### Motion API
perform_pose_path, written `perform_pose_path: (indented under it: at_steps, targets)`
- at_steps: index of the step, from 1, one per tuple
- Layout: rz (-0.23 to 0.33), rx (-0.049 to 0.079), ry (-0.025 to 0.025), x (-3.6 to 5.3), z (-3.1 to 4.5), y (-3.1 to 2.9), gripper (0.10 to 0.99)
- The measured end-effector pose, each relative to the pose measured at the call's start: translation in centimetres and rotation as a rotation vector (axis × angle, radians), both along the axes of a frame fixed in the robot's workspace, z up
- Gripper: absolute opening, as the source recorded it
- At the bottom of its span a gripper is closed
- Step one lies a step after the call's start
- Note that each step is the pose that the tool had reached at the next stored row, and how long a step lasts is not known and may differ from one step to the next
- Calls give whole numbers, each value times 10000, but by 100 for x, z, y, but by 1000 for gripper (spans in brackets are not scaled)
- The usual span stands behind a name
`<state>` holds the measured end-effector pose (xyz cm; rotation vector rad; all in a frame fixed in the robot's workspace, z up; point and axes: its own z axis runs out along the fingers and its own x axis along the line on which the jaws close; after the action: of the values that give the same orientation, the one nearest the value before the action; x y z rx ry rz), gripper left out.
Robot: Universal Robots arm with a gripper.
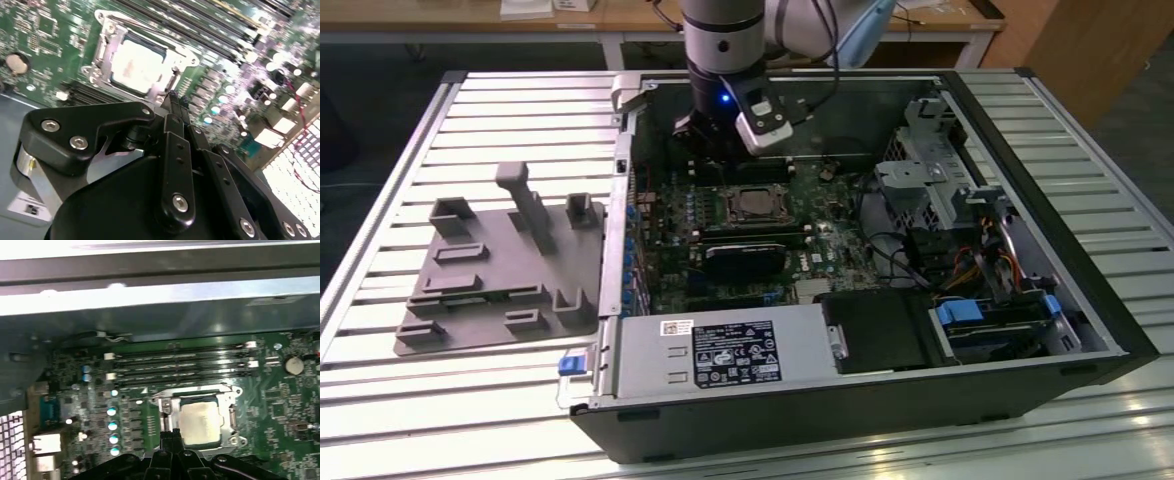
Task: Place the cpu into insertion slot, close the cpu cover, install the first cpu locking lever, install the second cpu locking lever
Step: 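Install the first cpu locking lever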
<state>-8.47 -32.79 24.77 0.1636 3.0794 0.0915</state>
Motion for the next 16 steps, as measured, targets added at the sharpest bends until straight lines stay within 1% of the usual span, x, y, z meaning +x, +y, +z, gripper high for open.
perform_pose_path:
  at_steps: [6, 8, 10, 13, 14, 16]
  targets:
    - [-7, 0, -17, -172, 0, 0, 106]
    - [-10, 0, -18, -199, 0, 0, 106]
    - [-9, 0, -21, -207, 0, 1, 106]
    - [-9, 12, -39, -217, 0, -1, 106]
    - [-10, 69, -51, -223, 0, 0, 106]
    - [-9, 264, -74, -242, 0, 0, 106]
